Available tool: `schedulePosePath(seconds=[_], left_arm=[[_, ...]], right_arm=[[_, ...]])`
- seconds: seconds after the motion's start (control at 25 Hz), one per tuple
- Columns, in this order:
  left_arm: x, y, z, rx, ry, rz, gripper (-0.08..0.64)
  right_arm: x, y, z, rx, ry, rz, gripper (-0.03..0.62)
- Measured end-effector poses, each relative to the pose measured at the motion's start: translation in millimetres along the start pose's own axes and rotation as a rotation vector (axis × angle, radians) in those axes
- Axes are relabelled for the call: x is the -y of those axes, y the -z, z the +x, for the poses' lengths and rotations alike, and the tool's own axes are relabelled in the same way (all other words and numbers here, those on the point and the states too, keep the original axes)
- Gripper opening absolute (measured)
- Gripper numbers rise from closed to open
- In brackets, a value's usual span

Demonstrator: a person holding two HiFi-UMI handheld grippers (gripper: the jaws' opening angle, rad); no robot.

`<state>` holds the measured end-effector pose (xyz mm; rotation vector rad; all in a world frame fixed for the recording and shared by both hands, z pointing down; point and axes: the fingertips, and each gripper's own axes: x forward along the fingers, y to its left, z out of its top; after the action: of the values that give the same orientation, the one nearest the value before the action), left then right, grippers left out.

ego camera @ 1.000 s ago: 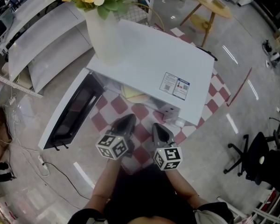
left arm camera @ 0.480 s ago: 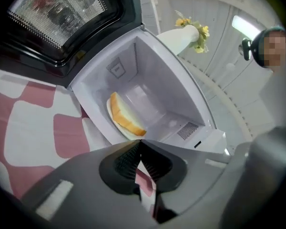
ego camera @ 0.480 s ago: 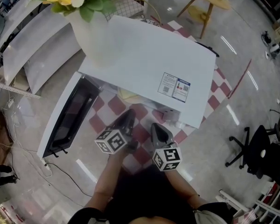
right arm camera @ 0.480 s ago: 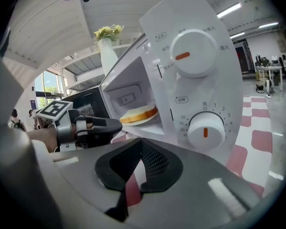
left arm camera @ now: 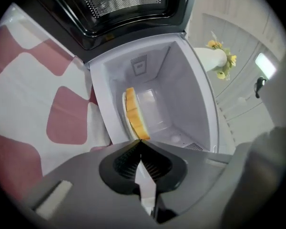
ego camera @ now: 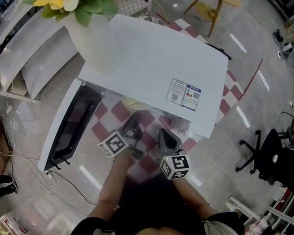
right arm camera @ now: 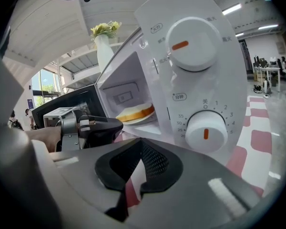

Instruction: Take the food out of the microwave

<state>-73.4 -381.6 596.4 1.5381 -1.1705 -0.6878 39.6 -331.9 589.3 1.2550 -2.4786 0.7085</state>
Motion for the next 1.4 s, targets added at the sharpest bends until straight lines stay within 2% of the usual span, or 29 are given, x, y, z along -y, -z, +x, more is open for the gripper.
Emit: schedulePosePath(seconds=[0.12, 0.2, 0.48, 0.6, 0.92, 1.12, 1.28, 1.4], left_arm=[[0, -2, 3, 0.014, 0.018, -0.062, 0.013], [1, -3, 4, 0.022, 0.039, -0.116, 0.072], [7, -1, 11, 0.024, 0.083, -0.271, 0.082], [7, 2, 12, 0.007, 0.084, -0.278, 0.110], [-5, -9, 20, 0.037, 0.050, -0.298, 0.109], [-2, -14, 26, 0.044, 0.059, -0.305, 0.077], [-6, -15, 27, 0.061, 0.032, -0.322, 0.034], [-7, -14, 27, 0.069, 0.029, -0.339, 0.029]], right_arm=[[0, 0, 2, -0.003, 0.003, -0.001, 0.000], [-1, 1, 4, -0.007, 0.001, -0.003, 0.000], [0, 1, 8, -0.013, 0.000, 0.004, 0.000], [1, 2, 10, -0.016, -0.001, 0.005, 0.000], [4, 3, 13, -0.027, -0.006, 0.007, 0.000], [7, 6, 14, -0.037, -0.002, 0.009, 0.000], [9, 7, 14, -0.037, 0.001, 0.014, 0.000], [10, 8, 14, -0.039, 0.003, 0.016, 0.000]])
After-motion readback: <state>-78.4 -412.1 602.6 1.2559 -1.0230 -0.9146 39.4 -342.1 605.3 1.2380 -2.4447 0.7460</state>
